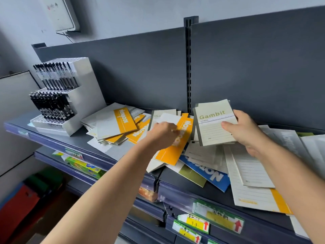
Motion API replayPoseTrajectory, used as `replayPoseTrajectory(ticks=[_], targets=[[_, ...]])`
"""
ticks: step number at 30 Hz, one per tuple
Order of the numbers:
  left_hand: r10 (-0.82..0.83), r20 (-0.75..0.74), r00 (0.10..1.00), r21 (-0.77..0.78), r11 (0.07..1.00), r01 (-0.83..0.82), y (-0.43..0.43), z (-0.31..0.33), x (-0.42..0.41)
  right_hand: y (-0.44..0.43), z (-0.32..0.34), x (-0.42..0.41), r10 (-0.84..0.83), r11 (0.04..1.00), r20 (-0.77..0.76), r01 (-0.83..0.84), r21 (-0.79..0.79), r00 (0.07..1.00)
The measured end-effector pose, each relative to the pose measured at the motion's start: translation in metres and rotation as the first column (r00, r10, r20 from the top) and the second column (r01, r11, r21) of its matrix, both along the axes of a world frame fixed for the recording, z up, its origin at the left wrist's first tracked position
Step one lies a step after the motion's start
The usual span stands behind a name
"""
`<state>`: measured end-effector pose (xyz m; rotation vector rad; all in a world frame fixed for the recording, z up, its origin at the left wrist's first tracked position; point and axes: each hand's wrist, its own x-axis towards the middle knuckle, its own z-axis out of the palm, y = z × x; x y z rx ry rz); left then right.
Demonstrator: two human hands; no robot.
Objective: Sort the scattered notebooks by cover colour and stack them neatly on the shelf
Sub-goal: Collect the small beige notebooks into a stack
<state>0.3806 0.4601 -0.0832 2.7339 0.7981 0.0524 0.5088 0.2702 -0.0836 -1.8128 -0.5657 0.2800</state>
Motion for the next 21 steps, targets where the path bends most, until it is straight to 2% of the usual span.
replayPoseTrajectory(ticks=[2,4,6,9,11,13,15,16,19,21], targets=[[0.163,-0.002,0.987,0.107,0.981,-0.162,0.011,0.001,-0.01,0.003,0.004,-0.003,-0.014,1.0,0.009,0.013,0.012,1.0],[0.26,-0.105,0.96,0.158,0.957,-0.242,0.018,-0.003,-0.019,0.006,0.006,-0.006,-0.02,1.0,0.007,0.02,0.016,1.0],[0.255,-0.12,0.959,0.218,0.95,-0.225,0.016,-0.006,-0.021,0.009,0.007,-0.008,-0.022,1.0,0.002,0.022,0.019,1.0],[0.136,-0.064,0.989,0.259,0.959,-0.115,0.002,-0.009,-0.009,0.015,0.008,-0.011,-0.03,0.999,0.009,0.03,0.012,1.0],[0.024,-0.053,0.998,0.185,0.983,-0.014,-0.014,-0.009,0.004,0.016,0.009,-0.01,-0.033,0.999,0.005,0.033,-0.005,0.999],[-0.036,-0.004,0.999,0.014,0.999,0.037,-0.025,-0.009,0.014,0.014,0.011,-0.009,-0.045,0.999,0.009,0.045,-0.028,0.999],[0.043,0.096,0.994,-0.146,0.989,-0.029,-0.017,-0.01,0.017,0.011,0.011,-0.005,-0.062,0.997,0.024,0.063,-0.044,0.998],[0.124,0.14,0.982,-0.162,0.982,-0.1,-0.007,-0.011,0.016,0.009,0.01,-0.003,-0.07,0.996,0.026,0.071,-0.052,0.997],[0.315,0.194,0.929,-0.014,0.948,-0.318,0.03,-0.016,0.009,0.006,0.006,-0.001,-0.078,0.992,0.012,0.079,-0.099,0.997],[0.321,0.133,0.938,-0.004,0.946,-0.323,0.043,-0.017,0.011,0.007,-0.001,-0.002,-0.073,0.986,-0.004,0.072,-0.151,0.997]])
